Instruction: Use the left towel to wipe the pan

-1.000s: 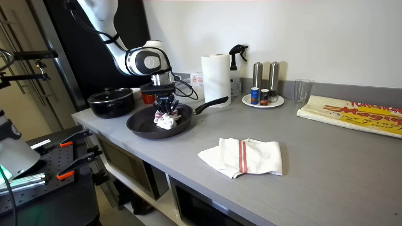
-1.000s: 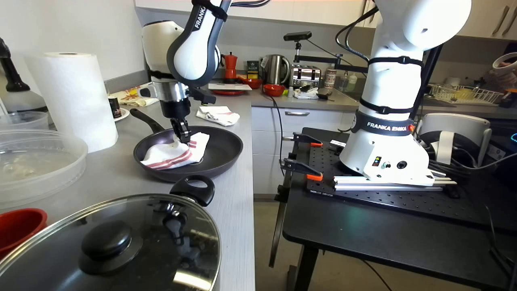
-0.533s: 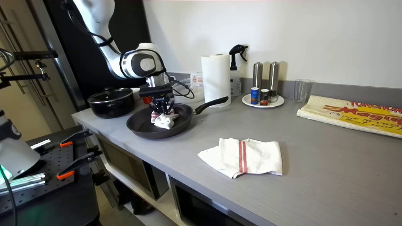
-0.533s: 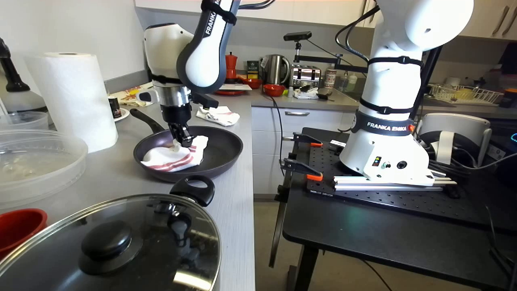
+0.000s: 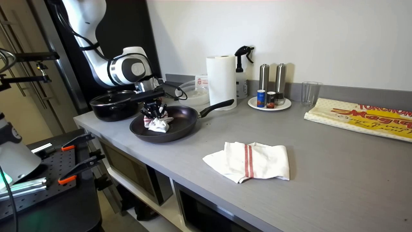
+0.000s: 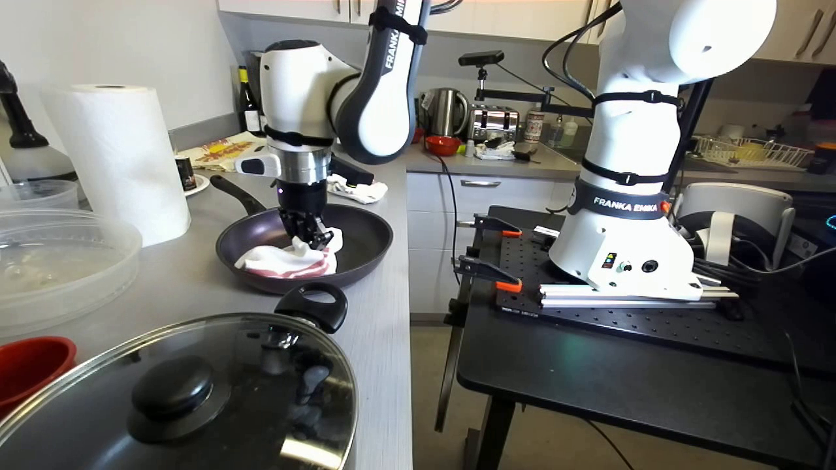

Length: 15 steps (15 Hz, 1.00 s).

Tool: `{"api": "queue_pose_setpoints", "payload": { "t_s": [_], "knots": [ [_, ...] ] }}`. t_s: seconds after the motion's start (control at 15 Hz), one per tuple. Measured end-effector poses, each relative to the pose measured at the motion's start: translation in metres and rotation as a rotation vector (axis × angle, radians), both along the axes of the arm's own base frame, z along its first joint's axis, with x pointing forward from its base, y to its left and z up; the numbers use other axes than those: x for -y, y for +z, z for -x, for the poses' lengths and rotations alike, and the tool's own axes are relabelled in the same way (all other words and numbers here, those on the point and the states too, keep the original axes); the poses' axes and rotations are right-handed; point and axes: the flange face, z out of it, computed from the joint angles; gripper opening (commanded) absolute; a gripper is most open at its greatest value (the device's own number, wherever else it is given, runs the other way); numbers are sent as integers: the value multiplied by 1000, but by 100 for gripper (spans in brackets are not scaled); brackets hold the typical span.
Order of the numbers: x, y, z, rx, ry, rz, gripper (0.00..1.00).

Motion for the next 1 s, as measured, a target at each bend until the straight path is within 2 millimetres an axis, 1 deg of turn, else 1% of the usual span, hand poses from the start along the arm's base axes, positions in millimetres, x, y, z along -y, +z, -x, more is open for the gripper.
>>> {"api": "queue_pose_setpoints", "payload": {
  "t_s": [0.27, 0.53, 0.8, 1.0],
  "knots": [
    [-3, -1, 25, 23, 36, -6, 3],
    [3, -2, 41, 24, 30, -13, 3],
    [17, -2, 54, 16, -8, -17, 3],
    [35, -2, 63, 5, -59, -9, 3]
  ]
}}
